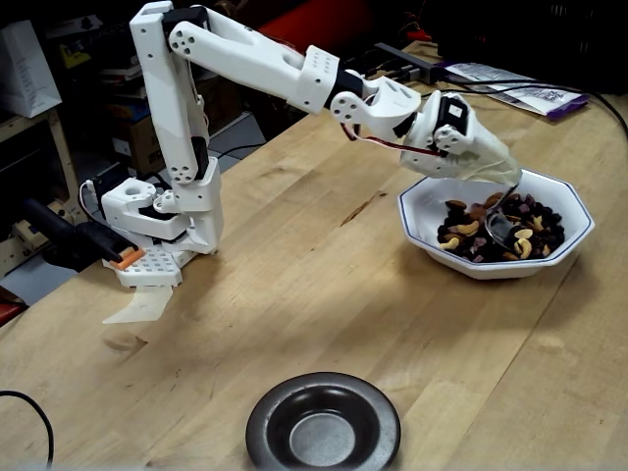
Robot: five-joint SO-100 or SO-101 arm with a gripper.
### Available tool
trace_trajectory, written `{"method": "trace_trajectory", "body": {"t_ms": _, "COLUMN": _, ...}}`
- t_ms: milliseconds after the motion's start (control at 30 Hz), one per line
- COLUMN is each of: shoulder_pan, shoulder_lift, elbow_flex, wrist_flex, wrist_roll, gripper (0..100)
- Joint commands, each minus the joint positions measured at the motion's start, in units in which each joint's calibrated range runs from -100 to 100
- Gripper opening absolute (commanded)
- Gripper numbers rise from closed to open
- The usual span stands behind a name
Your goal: Use spoon to transfer food from the white bowl to brown plate
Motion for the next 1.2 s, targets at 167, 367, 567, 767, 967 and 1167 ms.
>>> {"method": "trace_trajectory", "body": {"t_ms": 167, "shoulder_pan": 3.1, "shoulder_lift": -9.4, "elbow_flex": 10.1, "wrist_flex": -10.0, "wrist_roll": 0.1, "gripper": 5}}
{"method": "trace_trajectory", "body": {"t_ms": 367, "shoulder_pan": 4.7, "shoulder_lift": -14.3, "elbow_flex": 13.8, "wrist_flex": -14.1, "wrist_roll": 0.1, "gripper": 5}}
{"method": "trace_trajectory", "body": {"t_ms": 567, "shoulder_pan": 4.7, "shoulder_lift": -17.1, "elbow_flex": 16.7, "wrist_flex": -15.8, "wrist_roll": 0.1, "gripper": 4}}
{"method": "trace_trajectory", "body": {"t_ms": 767, "shoulder_pan": 4.8, "shoulder_lift": -17.9, "elbow_flex": 18.2, "wrist_flex": -17.5, "wrist_roll": 0.1, "gripper": 4}}
{"method": "trace_trajectory", "body": {"t_ms": 967, "shoulder_pan": 4.7, "shoulder_lift": -17.9, "elbow_flex": 18.7, "wrist_flex": -20.7, "wrist_roll": 0.1, "gripper": 4}}
{"method": "trace_trajectory", "body": {"t_ms": 1167, "shoulder_pan": 4.4, "shoulder_lift": -17.9, "elbow_flex": 18.7, "wrist_flex": -23.7, "wrist_roll": 0.1, "gripper": 4}}
